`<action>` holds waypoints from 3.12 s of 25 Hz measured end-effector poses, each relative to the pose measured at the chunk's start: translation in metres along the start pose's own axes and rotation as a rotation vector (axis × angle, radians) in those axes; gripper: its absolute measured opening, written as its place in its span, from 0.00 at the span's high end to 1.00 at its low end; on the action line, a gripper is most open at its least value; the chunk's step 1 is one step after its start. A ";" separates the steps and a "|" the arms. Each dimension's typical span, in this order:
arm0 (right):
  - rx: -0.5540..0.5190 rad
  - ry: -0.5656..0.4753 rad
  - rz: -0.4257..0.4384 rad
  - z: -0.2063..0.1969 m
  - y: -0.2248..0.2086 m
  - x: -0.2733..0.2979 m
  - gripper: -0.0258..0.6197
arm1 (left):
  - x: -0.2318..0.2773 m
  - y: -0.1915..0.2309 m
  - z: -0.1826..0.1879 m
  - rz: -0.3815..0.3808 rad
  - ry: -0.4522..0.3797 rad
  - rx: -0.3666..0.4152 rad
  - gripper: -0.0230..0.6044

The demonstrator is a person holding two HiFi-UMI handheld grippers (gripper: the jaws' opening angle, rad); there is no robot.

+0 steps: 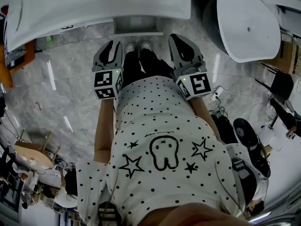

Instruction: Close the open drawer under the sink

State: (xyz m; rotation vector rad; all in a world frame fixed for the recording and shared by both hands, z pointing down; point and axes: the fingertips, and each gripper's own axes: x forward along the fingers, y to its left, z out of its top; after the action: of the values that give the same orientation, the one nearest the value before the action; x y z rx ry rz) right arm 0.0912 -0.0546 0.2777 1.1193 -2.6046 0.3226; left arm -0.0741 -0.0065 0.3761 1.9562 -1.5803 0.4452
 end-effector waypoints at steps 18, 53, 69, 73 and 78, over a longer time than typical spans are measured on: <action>0.065 0.038 0.011 -0.037 -0.003 0.019 0.94 | 0.124 -0.021 -0.149 -0.038 0.284 -0.053 0.80; 0.234 0.153 -0.163 -0.181 -0.004 0.052 0.94 | 0.263 -0.002 -0.282 0.011 0.242 -0.103 0.74; 0.237 0.186 -0.165 -0.193 -0.008 0.056 0.94 | 0.264 0.001 -0.280 0.011 0.223 -0.112 0.74; 0.241 0.185 -0.165 -0.193 -0.008 0.057 0.94 | 0.263 0.004 -0.278 0.009 0.227 -0.109 0.74; 0.242 0.186 -0.166 -0.193 -0.008 0.059 0.94 | 0.262 0.008 -0.278 0.001 0.232 -0.100 0.74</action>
State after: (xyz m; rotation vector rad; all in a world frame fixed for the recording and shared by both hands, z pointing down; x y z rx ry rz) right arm 0.0914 -0.0386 0.4785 1.3059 -2.3380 0.6846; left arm 0.0089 -0.0367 0.7474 1.7596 -1.4289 0.5609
